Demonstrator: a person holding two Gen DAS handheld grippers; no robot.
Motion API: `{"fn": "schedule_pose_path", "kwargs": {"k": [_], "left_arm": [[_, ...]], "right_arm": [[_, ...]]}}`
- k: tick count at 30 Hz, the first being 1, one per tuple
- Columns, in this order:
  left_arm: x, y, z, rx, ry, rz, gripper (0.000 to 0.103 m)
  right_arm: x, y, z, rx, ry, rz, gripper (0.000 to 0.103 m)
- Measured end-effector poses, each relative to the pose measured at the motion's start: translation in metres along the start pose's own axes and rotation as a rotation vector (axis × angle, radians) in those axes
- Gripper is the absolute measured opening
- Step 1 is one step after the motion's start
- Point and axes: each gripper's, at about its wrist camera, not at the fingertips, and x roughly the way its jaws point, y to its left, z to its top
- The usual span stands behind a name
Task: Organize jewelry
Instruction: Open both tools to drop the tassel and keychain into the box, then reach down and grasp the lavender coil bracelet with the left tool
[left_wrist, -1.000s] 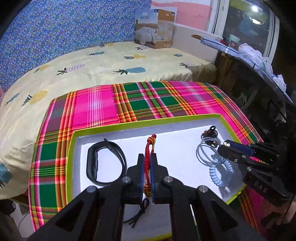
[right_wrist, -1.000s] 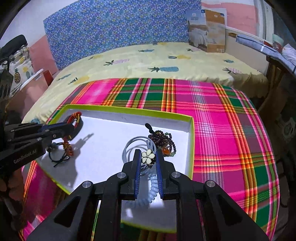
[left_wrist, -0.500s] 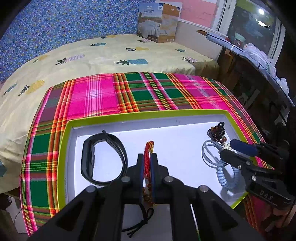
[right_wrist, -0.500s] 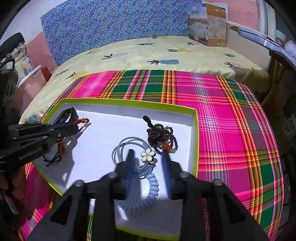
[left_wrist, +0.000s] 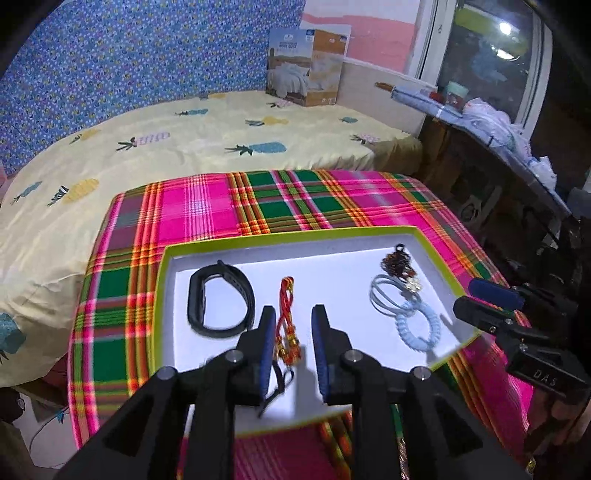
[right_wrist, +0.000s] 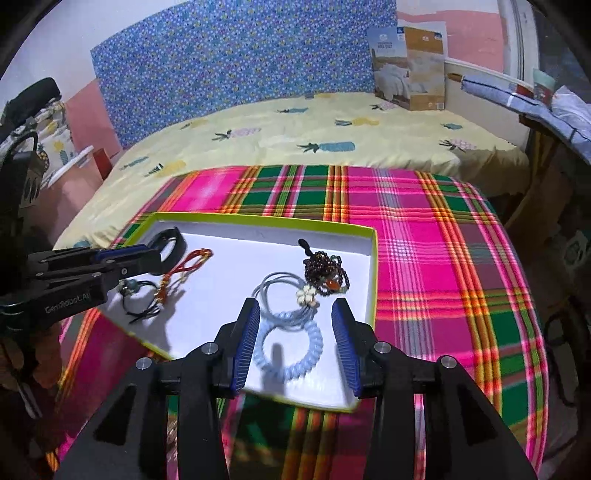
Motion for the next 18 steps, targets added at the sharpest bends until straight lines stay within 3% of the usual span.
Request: {"fn": "schedule_pose_path", "kwargs": {"k": [18], "left_arm": [[-0.074,-0.017,-0.073,0.021,-0.03,-0.026,0.021]], "right_arm": [[-0.08,0.026,-0.065,-0.002,-0.051,0.073,0.042]]}}
